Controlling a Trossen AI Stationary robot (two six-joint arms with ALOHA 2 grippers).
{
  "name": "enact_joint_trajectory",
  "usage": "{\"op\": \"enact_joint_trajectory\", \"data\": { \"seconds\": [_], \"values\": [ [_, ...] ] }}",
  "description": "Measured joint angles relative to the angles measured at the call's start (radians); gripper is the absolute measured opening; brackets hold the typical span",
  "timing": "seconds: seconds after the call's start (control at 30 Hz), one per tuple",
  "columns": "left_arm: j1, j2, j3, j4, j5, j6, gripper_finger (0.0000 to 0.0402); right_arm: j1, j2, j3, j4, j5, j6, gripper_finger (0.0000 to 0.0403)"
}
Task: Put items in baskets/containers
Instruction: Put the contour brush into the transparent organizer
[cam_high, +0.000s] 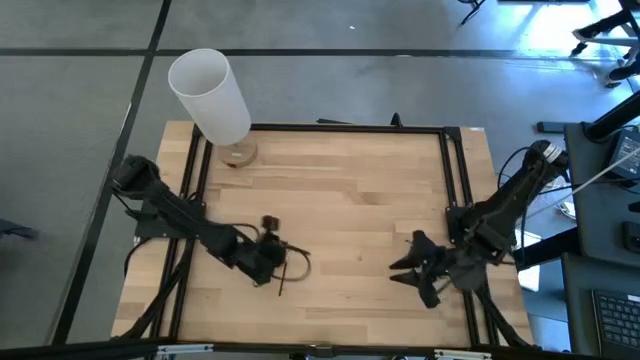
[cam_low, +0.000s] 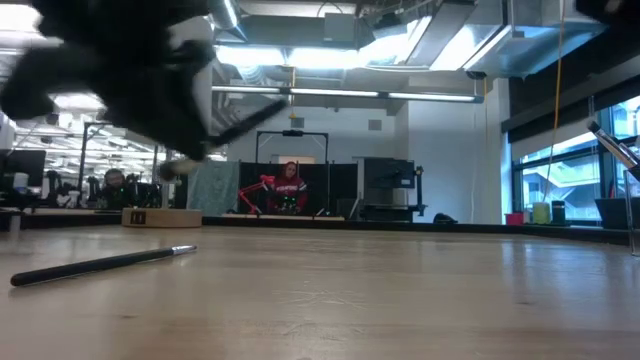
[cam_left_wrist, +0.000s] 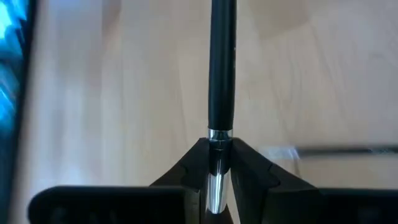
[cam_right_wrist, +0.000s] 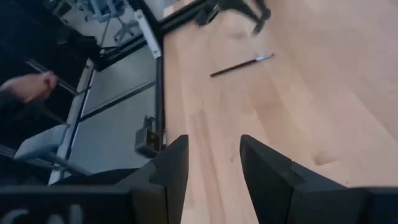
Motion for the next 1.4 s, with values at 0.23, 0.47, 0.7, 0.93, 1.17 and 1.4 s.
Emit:
{"op": "enact_joint_trajectory", "data": {
  "seconds": [0.23, 0.47, 0.7, 0.93, 1.17, 1.4],
  "values": [
    [0.045, 0.309, 0.226, 0.266, -0.263, 0.659, 0.0044, -0.145, 0.002, 0.0, 0.004, -0.166, 0.022, 0.0145],
    [0.082, 0.54, 0.479, 0.546, -0.339, 1.186, 0.0045, -0.247, 0.031, 0.0, -0.007, -0.272, 0.022, 0.0145],
    [0.093, 0.629, 0.586, 0.694, -0.345, 1.462, 0.0045, -0.274, 0.097, -0.001, -0.048, -0.342, 0.059, 0.0145],
    [0.094, 0.634, 0.588, 0.817, -0.353, 1.617, 0.0044, -0.298, 0.109, -0.001, -0.064, -0.342, 0.071, 0.0145],
    [0.094, 0.634, 0.588, 0.859, -0.336, 1.701, 0.0046, -0.337, 0.11, -0.001, -0.041, -0.357, 0.044, 0.0145],
    [0.103, 0.634, 0.588, 0.862, -0.314, 1.715, 0.0046, -0.355, 0.139, -0.001, -0.009, -0.409, 0.044, 0.0139]
  ]
}}
